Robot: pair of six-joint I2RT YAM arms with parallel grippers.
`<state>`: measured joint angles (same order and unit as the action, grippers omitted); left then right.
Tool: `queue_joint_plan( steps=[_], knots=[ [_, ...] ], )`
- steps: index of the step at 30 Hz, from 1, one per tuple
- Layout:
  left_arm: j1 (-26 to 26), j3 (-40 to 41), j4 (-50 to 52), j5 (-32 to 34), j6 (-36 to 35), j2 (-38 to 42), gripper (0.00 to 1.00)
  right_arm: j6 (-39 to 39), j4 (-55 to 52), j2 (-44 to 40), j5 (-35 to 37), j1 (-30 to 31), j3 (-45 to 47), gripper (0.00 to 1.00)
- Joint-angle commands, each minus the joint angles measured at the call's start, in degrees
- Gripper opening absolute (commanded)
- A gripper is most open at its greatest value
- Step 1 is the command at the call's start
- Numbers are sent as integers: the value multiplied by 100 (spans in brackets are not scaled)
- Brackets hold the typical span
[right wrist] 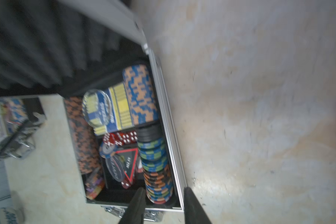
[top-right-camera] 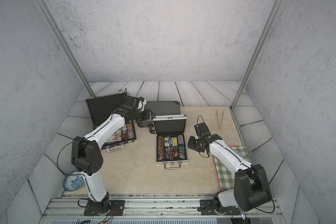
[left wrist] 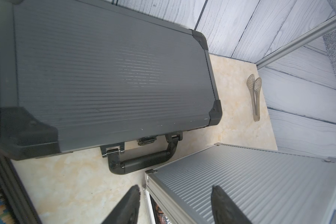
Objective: Close the poker set cases
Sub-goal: Close the lid of the poker set case.
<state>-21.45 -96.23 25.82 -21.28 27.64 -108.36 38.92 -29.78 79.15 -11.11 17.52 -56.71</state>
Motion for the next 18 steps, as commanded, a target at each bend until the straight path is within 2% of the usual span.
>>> queue_joint_plan(
  steps=[1, 7, 12, 18],
  knots=[
    [18, -61, -168, -289, 108, 51, 62, 349, 352, 140, -465, -356, -395, 34],
    [18, 157, -280, -283, 203, 111, 62, 1225, 1157, 736, -1216, -512, -905, 33],
    [18, 344, -364, -239, 252, 195, 62, 1963, 2007, 981, -1655, -498, -693, 31],
    [18, 485, -355, -178, 181, 310, 62, 2041, 2064, 754, -1613, -495, -384, 31]
  ],
)
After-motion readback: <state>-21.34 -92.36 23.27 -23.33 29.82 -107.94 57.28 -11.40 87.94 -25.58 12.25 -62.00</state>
